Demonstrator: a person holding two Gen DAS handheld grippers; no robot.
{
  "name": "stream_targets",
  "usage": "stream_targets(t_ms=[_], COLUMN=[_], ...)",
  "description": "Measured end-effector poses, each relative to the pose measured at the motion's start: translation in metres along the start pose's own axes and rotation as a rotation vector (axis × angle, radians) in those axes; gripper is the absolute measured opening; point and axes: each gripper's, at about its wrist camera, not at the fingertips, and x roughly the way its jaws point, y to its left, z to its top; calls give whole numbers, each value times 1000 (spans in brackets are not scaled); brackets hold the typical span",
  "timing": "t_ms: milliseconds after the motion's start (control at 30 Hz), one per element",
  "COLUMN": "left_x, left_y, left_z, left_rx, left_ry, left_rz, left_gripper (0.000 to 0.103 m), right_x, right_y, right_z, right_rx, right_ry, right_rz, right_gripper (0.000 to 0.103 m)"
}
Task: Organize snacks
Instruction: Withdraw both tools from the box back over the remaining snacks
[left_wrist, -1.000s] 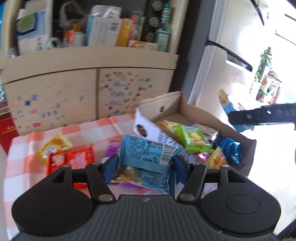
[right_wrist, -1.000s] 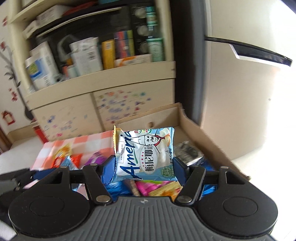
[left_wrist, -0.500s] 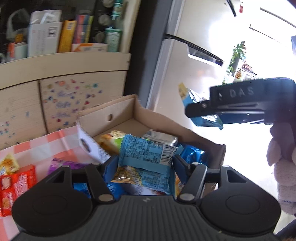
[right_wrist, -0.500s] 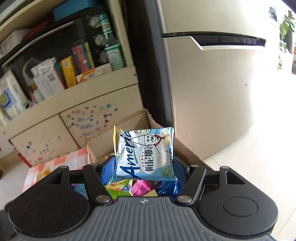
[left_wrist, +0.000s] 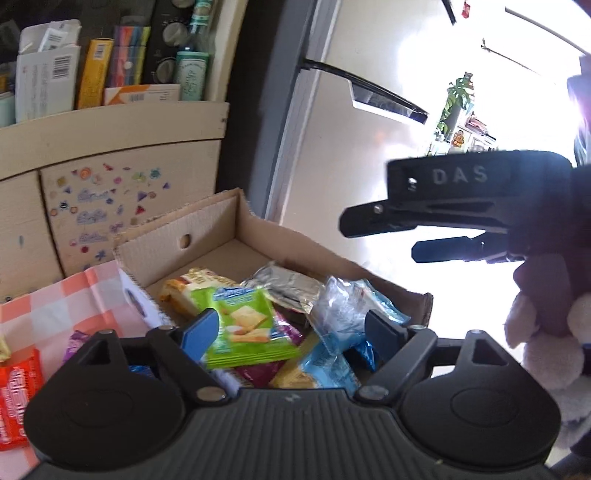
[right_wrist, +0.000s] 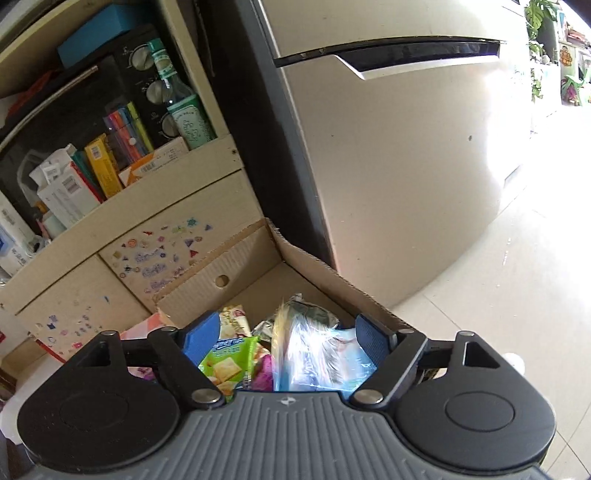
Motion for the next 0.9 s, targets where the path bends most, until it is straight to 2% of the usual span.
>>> stream_targets(t_ms=[333,467,633,900], left_x=[-33,-40,-45,-48], left_y=[47,70,94,140], left_z=[-1,-3,-7,-8], left_rx=[-4,-56,-79,-138], left_ry=[23,48,72,93], left_rz=[96,128,211,304], left_gripper=[89,89,89,89], right_x=[5,8,11,21], right_y=[18,29,50,93], right_z=[-6,-10,-18,-48], right_rx=[-53,-91,-176,-370], right_ry=[31,44,63,133], right_rz=[88,140,196,278], right_gripper=[91,91,92,92])
